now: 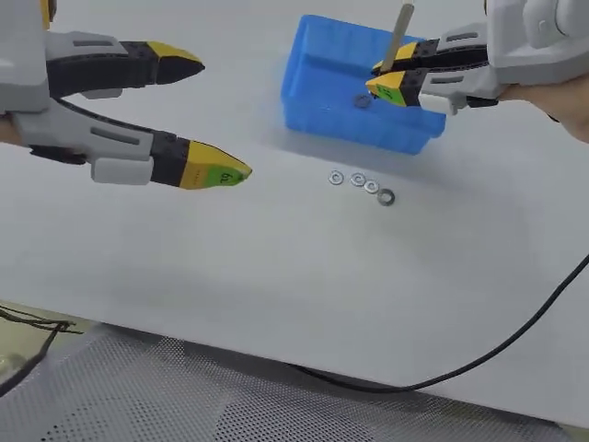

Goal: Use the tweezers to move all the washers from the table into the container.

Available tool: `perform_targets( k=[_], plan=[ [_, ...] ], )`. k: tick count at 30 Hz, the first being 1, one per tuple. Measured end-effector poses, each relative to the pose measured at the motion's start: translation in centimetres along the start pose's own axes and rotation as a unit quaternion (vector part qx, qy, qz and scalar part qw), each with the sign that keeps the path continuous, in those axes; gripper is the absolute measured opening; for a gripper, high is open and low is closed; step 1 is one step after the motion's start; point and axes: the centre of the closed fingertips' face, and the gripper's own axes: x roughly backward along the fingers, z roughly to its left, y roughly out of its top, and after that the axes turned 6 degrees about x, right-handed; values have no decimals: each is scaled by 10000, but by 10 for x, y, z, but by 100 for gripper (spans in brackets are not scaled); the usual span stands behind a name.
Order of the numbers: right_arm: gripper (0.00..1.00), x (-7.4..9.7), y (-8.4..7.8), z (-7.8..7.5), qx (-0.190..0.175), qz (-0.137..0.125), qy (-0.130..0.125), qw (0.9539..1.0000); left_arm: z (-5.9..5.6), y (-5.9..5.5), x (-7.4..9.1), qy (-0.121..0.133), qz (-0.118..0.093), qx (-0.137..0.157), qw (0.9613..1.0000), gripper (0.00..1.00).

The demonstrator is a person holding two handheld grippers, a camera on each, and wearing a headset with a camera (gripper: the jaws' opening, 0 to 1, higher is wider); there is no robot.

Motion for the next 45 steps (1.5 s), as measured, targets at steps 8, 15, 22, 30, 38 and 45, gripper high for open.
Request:
perform_targets(
  k=[8,15,22,30,38,45],
  plan=[
    [10,-10,-7,5,-26,27,32,10000,1,-2,-1,6,59,11,10000,81],
    [10,-12,-11,8,-42,34,80,10000,1,-6,-1,9,122,30,9999,81],
    [11,-12,-10,8,-67,-3,65,10000,-1,-5,-2,-19,103,39,9999,82],
    [11,-12,-9,8,-76,-25,71,9999,1,1,-5,-44,68,7,10000,82],
    [11,-11,-2,6,-59,-108,62,9999,5,38,-37,-287,-200,-273,9990,82],
    [11,-8,8,7,66,-169,116,9998,10,68,-64,-495,-435,-608,9960,81]
  ],
)
